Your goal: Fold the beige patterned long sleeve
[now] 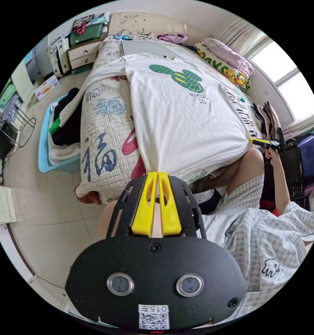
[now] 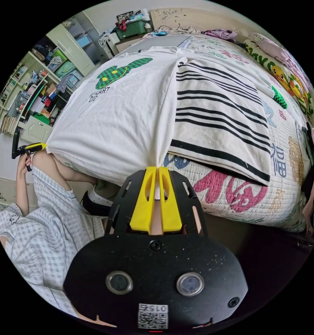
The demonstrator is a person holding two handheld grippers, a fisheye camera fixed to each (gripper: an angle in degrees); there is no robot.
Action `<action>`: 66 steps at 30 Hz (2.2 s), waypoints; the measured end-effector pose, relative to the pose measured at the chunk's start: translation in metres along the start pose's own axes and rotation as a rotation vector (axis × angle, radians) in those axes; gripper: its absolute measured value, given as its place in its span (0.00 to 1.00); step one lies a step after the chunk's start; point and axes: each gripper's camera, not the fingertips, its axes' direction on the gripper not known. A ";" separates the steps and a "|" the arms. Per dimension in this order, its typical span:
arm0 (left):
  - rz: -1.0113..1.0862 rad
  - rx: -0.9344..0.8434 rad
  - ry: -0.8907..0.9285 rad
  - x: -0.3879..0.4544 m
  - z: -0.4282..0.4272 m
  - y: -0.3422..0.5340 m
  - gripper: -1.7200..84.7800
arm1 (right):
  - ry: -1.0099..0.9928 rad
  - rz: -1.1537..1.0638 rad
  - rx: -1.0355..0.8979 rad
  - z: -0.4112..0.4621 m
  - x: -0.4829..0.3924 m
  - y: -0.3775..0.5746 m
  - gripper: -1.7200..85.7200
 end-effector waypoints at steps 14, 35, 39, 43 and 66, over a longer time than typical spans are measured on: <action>0.055 -0.099 -0.145 0.051 0.056 -0.017 0.01 | 0.200 -0.078 -0.202 0.032 -0.098 0.021 0.02; 0.116 -0.002 -0.263 0.103 0.096 0.004 0.01 | 0.346 -0.140 -0.190 -0.047 -0.197 0.067 0.02; 0.117 -0.022 -0.319 0.113 0.105 0.001 0.01 | 0.345 -0.199 -0.264 -0.078 -0.203 0.056 0.02; 0.082 -0.019 -0.272 0.104 0.110 0.000 0.02 | 0.290 -0.203 -0.274 -0.121 -0.195 0.050 0.02; 0.292 0.254 -0.038 0.212 0.129 -0.165 0.11 | -0.042 0.536 0.660 -0.476 0.200 -0.010 0.14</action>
